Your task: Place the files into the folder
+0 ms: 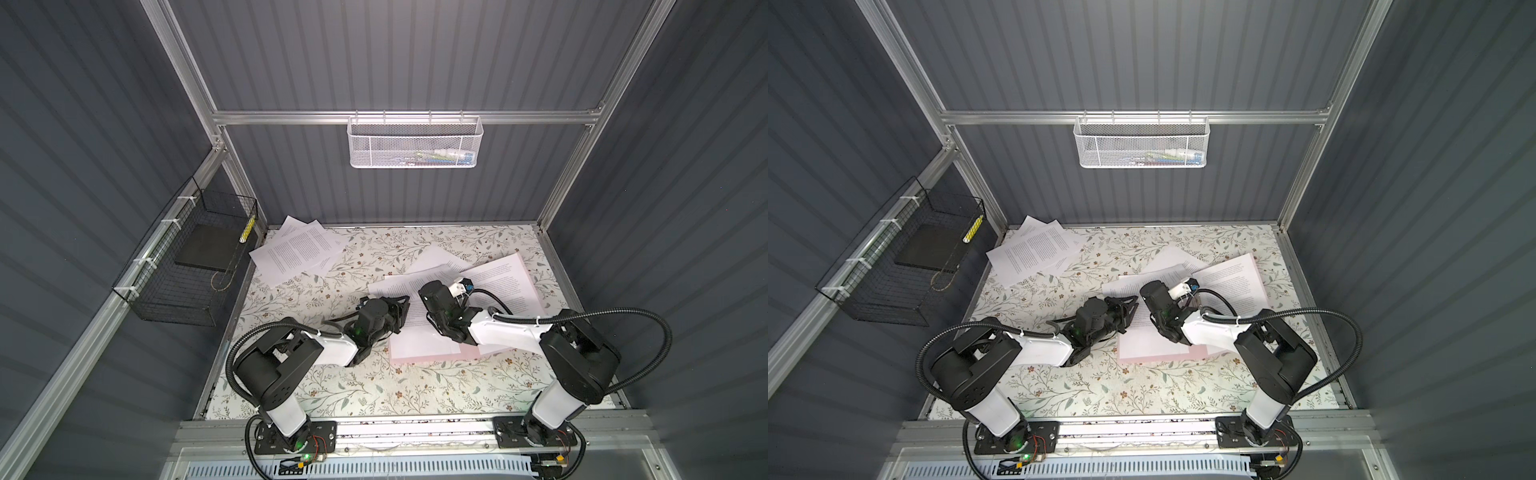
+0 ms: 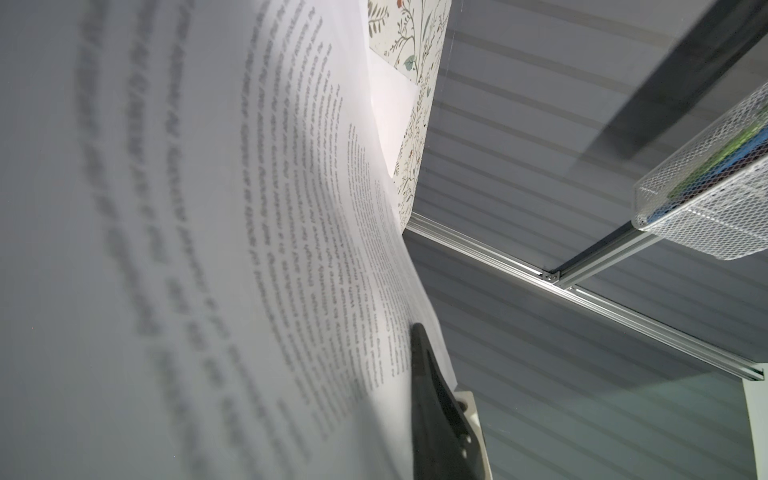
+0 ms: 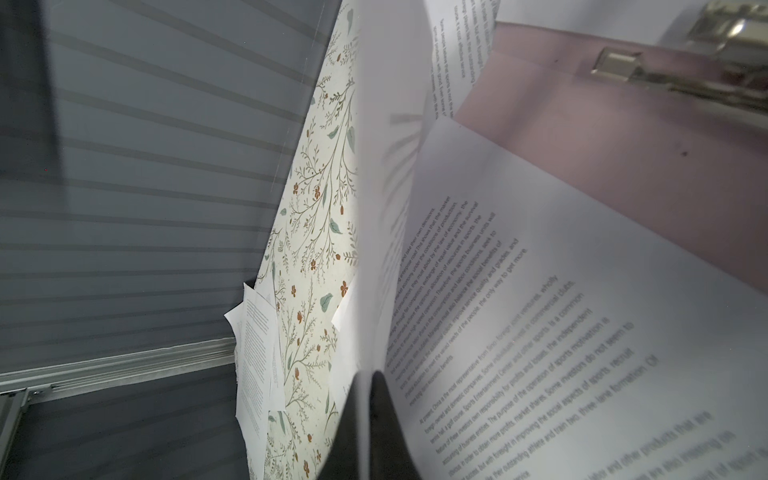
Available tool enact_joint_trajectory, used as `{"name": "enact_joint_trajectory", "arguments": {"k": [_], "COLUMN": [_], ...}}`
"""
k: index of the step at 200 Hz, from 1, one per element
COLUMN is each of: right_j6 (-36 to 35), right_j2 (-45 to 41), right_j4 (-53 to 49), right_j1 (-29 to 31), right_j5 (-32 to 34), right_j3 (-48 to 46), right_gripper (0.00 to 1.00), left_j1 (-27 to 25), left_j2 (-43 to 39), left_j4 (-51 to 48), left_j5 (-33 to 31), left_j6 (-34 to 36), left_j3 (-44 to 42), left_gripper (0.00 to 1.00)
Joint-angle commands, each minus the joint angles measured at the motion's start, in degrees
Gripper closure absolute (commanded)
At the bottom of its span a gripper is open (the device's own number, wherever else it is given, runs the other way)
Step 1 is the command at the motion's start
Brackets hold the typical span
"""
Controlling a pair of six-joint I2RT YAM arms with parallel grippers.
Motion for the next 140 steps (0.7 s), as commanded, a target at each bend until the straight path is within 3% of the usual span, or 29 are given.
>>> {"name": "enact_joint_trajectory", "arguments": {"k": [1, 28, 45, 66, 81, 85, 88, 111, 140], "right_j6": [0.65, -0.71, -6.36, -20.24, -32.68, -34.7, -35.83, -39.54, -51.42], "right_j2": [0.23, 0.14, -0.21, -1.85, -4.43, -5.33, -6.07, -14.71, -27.18], "right_j4": [0.83, 3.52, 10.06, 20.57, 30.89, 32.82, 33.74, 21.19, 3.9], "right_j1": [0.41, 0.41, 0.41, 0.0, -0.98, -1.46, -1.89, -8.24, -12.6], "right_j5": [1.75, 1.61, 0.5, -3.13, -9.1, -10.7, -11.92, -22.97, -30.16], "right_j3": [-1.39, -2.62, -4.47, -7.41, -11.28, -12.43, -13.26, -14.48, -13.7], "right_gripper": [1.0, 1.0, 0.99, 0.55, 0.35, 0.07, 0.02, 0.01, 0.01], "left_j1": [-0.27, -0.25, -0.28, -0.18, -0.01, 0.11, 0.23, 1.85, 5.32], "left_j2": [1.72, 2.43, 2.52, 1.33, -0.61, -1.26, -1.75, -6.34, -12.51], "left_j4": [1.6, 1.82, 2.82, 2.03, -1.36, -2.12, -2.65, -11.99, -36.89], "left_j5": [-1.14, -0.76, -0.01, 1.95, 3.17, 3.5, 3.83, 7.21, 11.45], "left_j6": [-0.69, -0.41, 1.3, 6.14, 9.85, 10.99, 11.88, 21.78, 40.5], "left_j3": [1.59, 1.9, 2.67, 4.49, 5.38, 5.5, 5.6, 8.6, 17.73], "left_gripper": [0.81, 0.88, 0.98, 1.0, 1.0, 1.0, 1.0, 1.0, 1.0]}}
